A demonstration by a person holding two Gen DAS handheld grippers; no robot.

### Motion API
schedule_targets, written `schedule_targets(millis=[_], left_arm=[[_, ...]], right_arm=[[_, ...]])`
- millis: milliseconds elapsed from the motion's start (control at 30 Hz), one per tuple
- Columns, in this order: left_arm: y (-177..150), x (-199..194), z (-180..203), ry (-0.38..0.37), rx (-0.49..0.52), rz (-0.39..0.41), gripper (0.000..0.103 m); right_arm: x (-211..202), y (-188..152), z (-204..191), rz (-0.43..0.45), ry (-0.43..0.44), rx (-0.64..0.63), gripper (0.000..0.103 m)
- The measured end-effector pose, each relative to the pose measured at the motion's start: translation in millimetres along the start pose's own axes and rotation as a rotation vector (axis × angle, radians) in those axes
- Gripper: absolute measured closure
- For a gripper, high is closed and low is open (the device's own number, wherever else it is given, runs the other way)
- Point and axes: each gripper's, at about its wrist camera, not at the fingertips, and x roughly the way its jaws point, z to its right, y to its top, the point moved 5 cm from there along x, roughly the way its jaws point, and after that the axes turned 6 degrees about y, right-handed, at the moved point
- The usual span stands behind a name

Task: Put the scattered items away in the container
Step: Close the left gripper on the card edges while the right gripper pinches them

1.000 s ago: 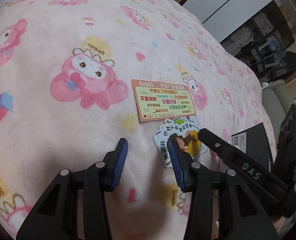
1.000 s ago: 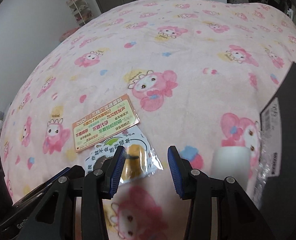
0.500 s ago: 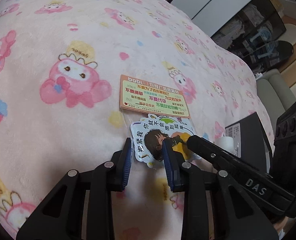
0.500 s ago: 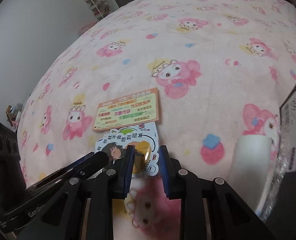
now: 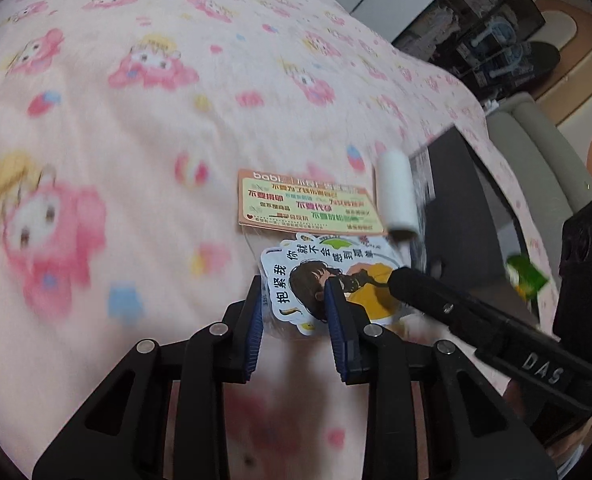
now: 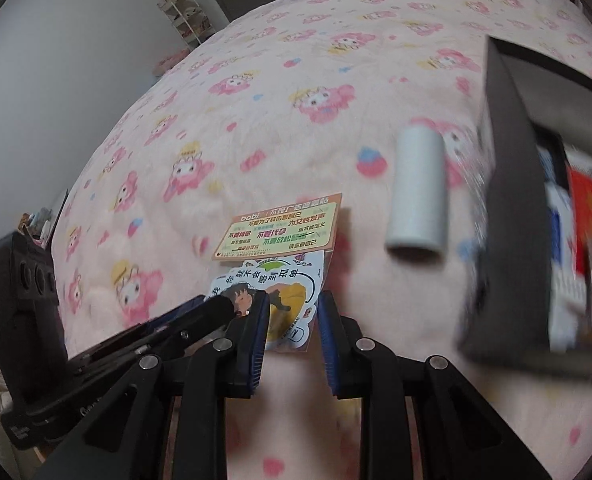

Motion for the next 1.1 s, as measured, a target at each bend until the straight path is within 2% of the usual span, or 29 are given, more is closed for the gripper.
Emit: schedule_targets(millis=[233, 333, 467, 633, 700, 833, 900, 967, 1067, 1100], left_arm=[[-49.3, -9.8, 38.1, -0.034, 0.116, -0.060, 0.074], [-69.3, -7.5, 56.1, -0.047, 0.171, -0.098, 0.074], [-93.4, -3.5, 77.0, -0.051, 0.227, -0.145, 0.073], [-102.6, -0.6, 97.7, -0.061, 0.257, -0.162, 0.065], [-100.2, 4.2, 101.3, -0.044, 0.253, -0.160, 0.060], [-96.4, 14.4, 100.1, -0.005, 0.242, -0.153, 0.058], [-96.2, 20.7, 96.4, 0.004, 0.229, -0.166, 0.056], [-97.1, 30.0, 92.1, 0.017, 0.219, -0.185, 0.053], [-97.4, 37.3, 87.9, 0.025, 0.212, -0.195, 0.052], [-97.9, 37.0, 88.4, 0.024, 0.219, -0.190, 0.052]], right_arm=[[-46.6, -67.3, 7.5, 0.009, -0.044, 0.001, 0.081], [-63.4, -89.3, 15.2, 0.003, -0.081, -0.005, 0.081], [-82.0, -111.4, 30.6, 0.004, -0.080, 0.025, 0.081], [-96.7, -118.1, 55.7, 0.019, -0.083, 0.083, 0.080], [-98.8, -120.5, 63.1, 0.016, -0.067, 0.112, 0.080], [-95.5, -126.9, 68.9, 0.011, -0.065, 0.137, 0.080], [-90.9, -125.9, 70.3, 0.016, -0.077, 0.135, 0.076], [-84.3, -121.9, 75.5, 0.030, -0.091, 0.143, 0.062], [-70.4, -117.1, 91.2, 0.022, -0.128, 0.173, 0.061], [-67.6, -117.7, 95.1, 0.017, -0.116, 0.187, 0.061]])
